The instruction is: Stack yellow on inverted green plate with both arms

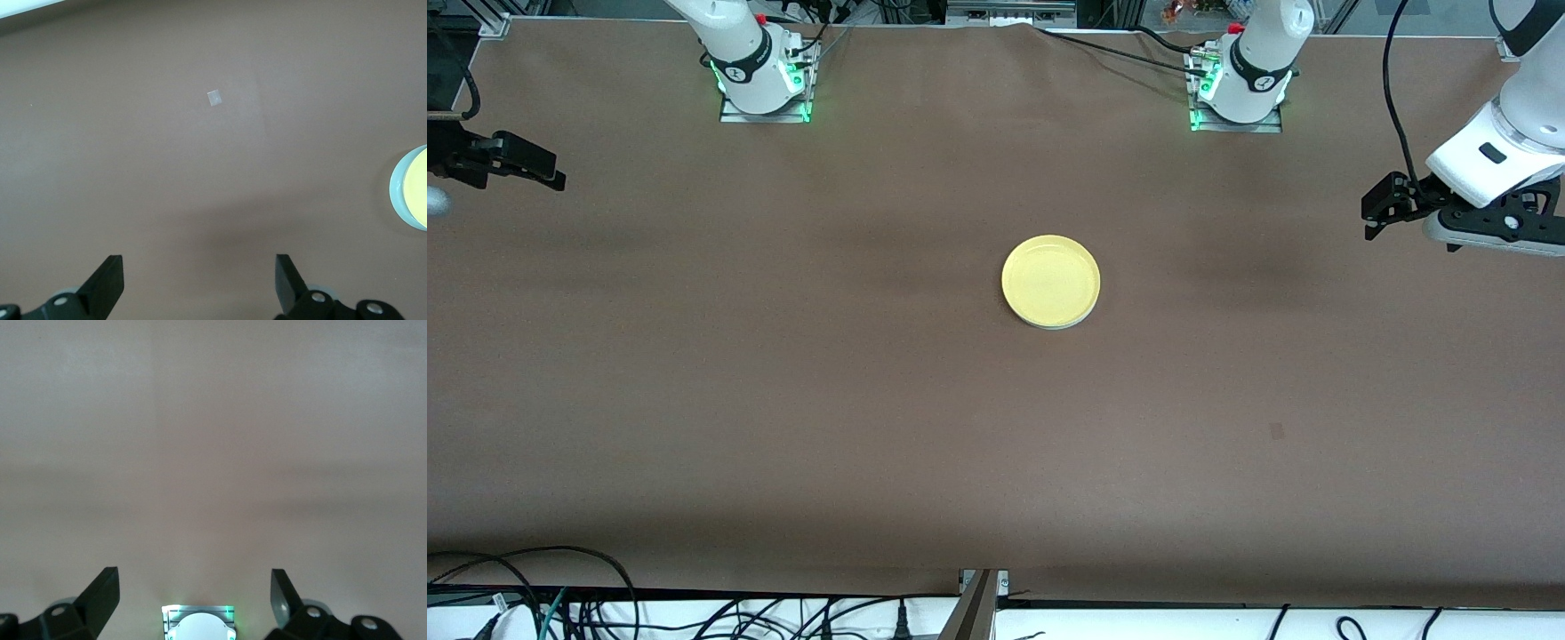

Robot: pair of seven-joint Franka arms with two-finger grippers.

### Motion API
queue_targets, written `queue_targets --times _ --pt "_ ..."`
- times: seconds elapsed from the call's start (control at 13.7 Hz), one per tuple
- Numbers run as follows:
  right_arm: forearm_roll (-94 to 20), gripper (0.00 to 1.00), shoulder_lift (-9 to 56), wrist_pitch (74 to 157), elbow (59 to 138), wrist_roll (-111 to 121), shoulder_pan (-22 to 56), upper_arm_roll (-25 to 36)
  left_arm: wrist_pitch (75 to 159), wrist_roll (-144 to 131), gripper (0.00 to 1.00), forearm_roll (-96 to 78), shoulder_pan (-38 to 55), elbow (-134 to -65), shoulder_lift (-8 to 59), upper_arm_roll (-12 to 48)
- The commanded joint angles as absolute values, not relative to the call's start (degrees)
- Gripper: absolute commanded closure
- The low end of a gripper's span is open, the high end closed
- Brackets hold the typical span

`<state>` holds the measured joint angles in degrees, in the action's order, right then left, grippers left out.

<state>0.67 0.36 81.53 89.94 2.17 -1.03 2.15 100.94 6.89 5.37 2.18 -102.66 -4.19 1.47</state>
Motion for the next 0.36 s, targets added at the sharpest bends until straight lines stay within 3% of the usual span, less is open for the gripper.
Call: queue_targets --times 0.0,0.29 --pt "1.15 0.00 2.10 79.81 87.19 1.41 -2.20 1.32 99.84 6.77 0.00 6.86 2.46 -101.51 -4.39 1.58" --pt "1.05 0.00 2.20 79.80 87.01 1.06 -2.02 1.23 99.84 6.94 0.00 6.86 2.64 -101.16 -3.69 1.58"
